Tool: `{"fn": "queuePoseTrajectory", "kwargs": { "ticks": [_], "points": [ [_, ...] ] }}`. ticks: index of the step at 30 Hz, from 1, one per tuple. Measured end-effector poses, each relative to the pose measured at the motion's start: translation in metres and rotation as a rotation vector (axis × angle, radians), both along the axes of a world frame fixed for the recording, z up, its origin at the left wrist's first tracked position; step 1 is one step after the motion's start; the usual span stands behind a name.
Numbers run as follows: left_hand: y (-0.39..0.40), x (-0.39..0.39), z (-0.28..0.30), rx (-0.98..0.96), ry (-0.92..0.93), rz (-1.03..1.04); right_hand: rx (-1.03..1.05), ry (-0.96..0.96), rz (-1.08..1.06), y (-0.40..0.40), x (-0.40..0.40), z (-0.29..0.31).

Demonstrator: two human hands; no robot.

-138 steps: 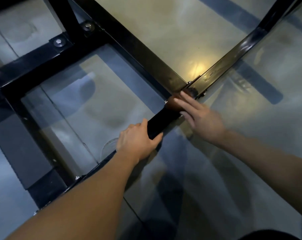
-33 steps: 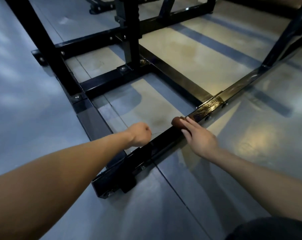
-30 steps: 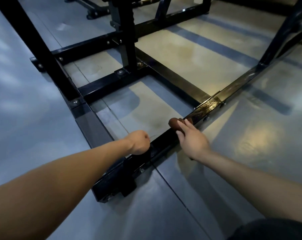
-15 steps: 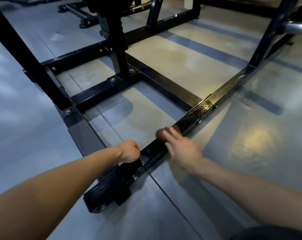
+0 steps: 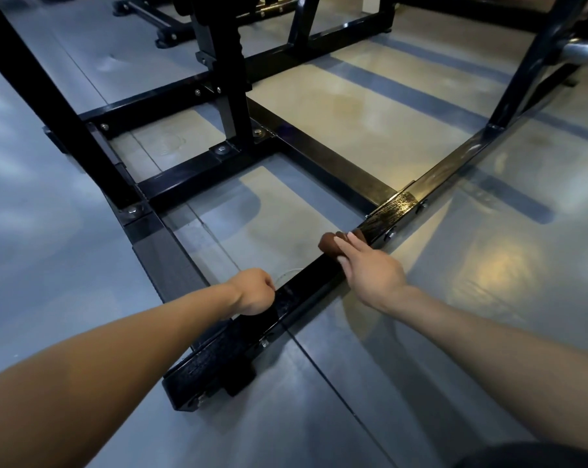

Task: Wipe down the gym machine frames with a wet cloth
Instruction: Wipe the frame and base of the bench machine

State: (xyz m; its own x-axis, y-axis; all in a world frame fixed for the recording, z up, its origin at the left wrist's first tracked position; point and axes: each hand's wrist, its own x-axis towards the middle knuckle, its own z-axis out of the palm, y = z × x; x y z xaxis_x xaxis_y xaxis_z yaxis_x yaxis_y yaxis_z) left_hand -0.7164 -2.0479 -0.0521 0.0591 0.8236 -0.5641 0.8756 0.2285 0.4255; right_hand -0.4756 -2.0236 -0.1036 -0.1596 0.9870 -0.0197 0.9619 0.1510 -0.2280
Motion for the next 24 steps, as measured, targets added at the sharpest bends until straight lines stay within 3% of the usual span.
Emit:
{"fn": "queuePoseTrajectory", "kwargs": {
  "ticks": [2, 5, 8, 10, 12, 15, 17, 19, 21, 22, 24],
  "points": [
    [0.003, 0.000, -0.002, 0.014, 0.011, 0.004, -0.004, 0.045, 0.063, -0.017, -0.024, -0.002],
    [0.007, 0.000, -0.005, 0.026, 0.007, 0.029, 0.026, 0.123, 0.320, -0.061, -0.054, -0.020],
    [0.009, -0.002, -0.008, 0.028, 0.005, 0.033, 0.137, 0.089, 0.474, -0.054, -0.030, -0.024],
    [0.008, -0.004, -0.011, 0.030, 0.006, 0.010, 0.137, 0.063, 0.367, -0.024, 0.002, -0.018],
    [0.006, -0.006, -0.014, 0.027, 0.014, -0.020, 0.107, 0.047, 0.093, 0.005, 0.030, -0.010],
    [0.006, -0.009, -0.020, 0.049, 0.027, -0.067, 0.047, -0.022, -0.123, 0.008, 0.014, 0.000],
    [0.006, -0.006, -0.025, 0.096, 0.048, -0.108, 0.031, 0.013, -0.027, -0.013, -0.018, -0.005],
    [0.004, 0.002, -0.026, 0.158, 0.068, -0.146, 0.069, 0.092, 0.215, -0.037, -0.034, -0.018],
    [0.002, 0.011, -0.028, 0.183, 0.089, -0.157, 0.190, 0.041, 0.454, -0.037, -0.017, -0.029],
    [0.002, 0.014, -0.029, 0.190, 0.093, -0.151, 0.234, -0.009, 0.501, -0.026, 0.001, -0.028],
    [0.002, 0.018, -0.032, 0.173, 0.083, -0.138, 0.192, -0.055, 0.353, 0.009, 0.038, -0.019]
  ]
}}
